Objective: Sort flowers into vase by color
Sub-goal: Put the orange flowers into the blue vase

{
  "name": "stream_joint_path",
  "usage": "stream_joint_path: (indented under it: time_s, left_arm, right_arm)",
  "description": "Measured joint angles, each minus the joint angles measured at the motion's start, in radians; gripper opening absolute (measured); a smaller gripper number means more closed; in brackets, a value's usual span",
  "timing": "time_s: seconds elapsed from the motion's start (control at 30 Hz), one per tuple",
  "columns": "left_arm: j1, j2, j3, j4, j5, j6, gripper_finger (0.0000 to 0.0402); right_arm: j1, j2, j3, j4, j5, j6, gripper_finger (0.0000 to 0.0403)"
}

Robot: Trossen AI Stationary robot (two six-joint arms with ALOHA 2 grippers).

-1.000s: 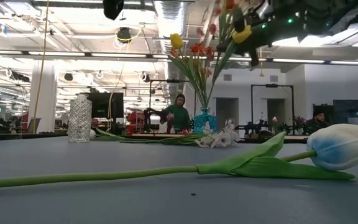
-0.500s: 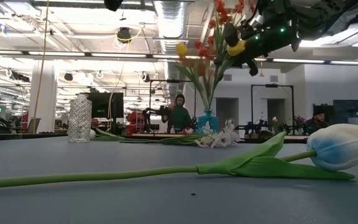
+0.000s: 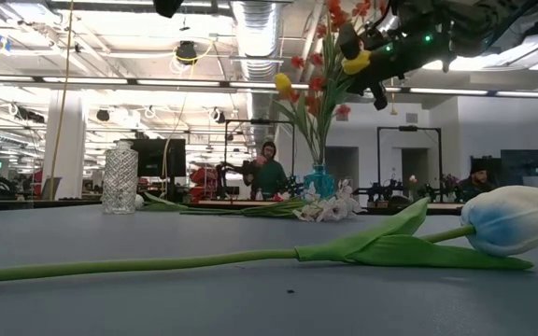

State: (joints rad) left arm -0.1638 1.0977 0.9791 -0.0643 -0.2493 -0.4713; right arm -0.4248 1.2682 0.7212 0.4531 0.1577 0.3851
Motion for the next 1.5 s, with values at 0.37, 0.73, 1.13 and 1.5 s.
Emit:
stream_joint_path:
  time_s: [0.37, 0.73, 1.13, 1.5]
  left_arm:
    - [-0.001, 0.055, 0.000, 0.133, -0.081, 0.068, 0.0151]
    - [0.078, 0.451, 0.013, 0.542, -0.340, 0.635, 0.0151]
    - [0.251, 0.654, 0.167, 0.613, -0.190, 0.721, 0.0151]
    - [0.347, 0.656, 0.173, 0.645, -0.007, 0.669, 0.0151]
  right_arm:
    - [-0.011, -0.006, 0.061, -0.059, 0.028, -0.043, 0.0023]
    - [-0.006, -0.005, 0.069, -0.137, 0.049, -0.006, 0.0027]
    - [-0.007, -0.004, 0.069, -0.153, 0.023, 0.033, 0.0028]
    - [-0.007, -0.004, 0.069, -0.161, 0.020, 0.034, 0.0028]
